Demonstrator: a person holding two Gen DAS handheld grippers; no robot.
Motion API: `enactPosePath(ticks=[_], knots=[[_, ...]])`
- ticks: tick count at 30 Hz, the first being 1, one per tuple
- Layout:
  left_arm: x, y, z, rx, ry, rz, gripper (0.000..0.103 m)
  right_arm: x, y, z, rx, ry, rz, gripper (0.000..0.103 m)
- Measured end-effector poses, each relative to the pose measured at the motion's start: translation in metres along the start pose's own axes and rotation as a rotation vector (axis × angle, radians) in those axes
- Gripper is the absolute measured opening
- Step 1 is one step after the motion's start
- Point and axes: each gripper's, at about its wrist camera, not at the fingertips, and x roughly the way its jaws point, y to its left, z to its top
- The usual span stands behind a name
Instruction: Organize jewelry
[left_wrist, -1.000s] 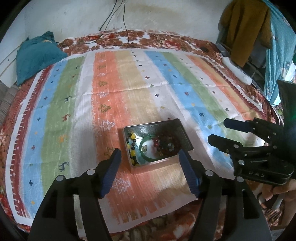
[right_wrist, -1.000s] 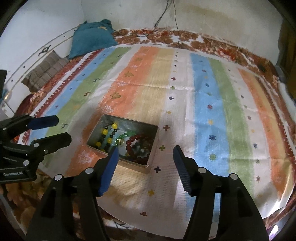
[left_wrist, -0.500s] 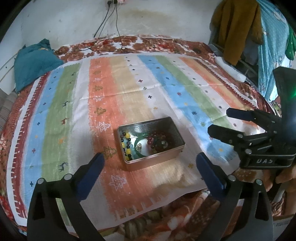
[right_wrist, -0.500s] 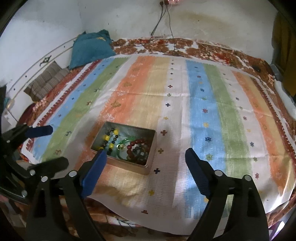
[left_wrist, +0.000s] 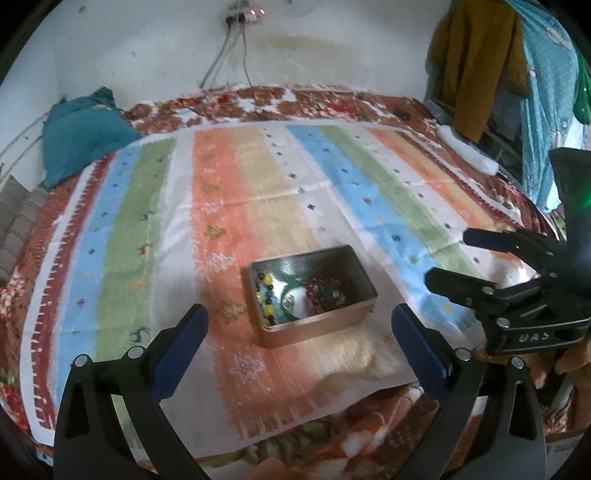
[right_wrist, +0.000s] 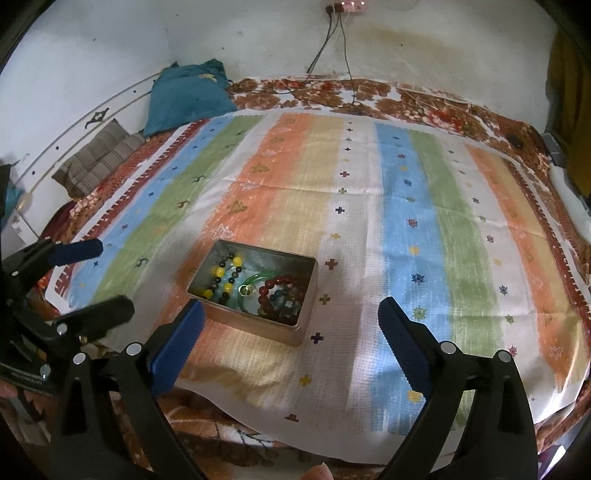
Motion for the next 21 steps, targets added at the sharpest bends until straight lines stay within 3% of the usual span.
enactPosePath(ticks=[21], knots=[[-0.0103,0.0006,-0.0006,-0.003,-0.048,0.01,0.097,-0.0096,0.0094,-0.0073,-0.035,-0.024,0.005,0.096]])
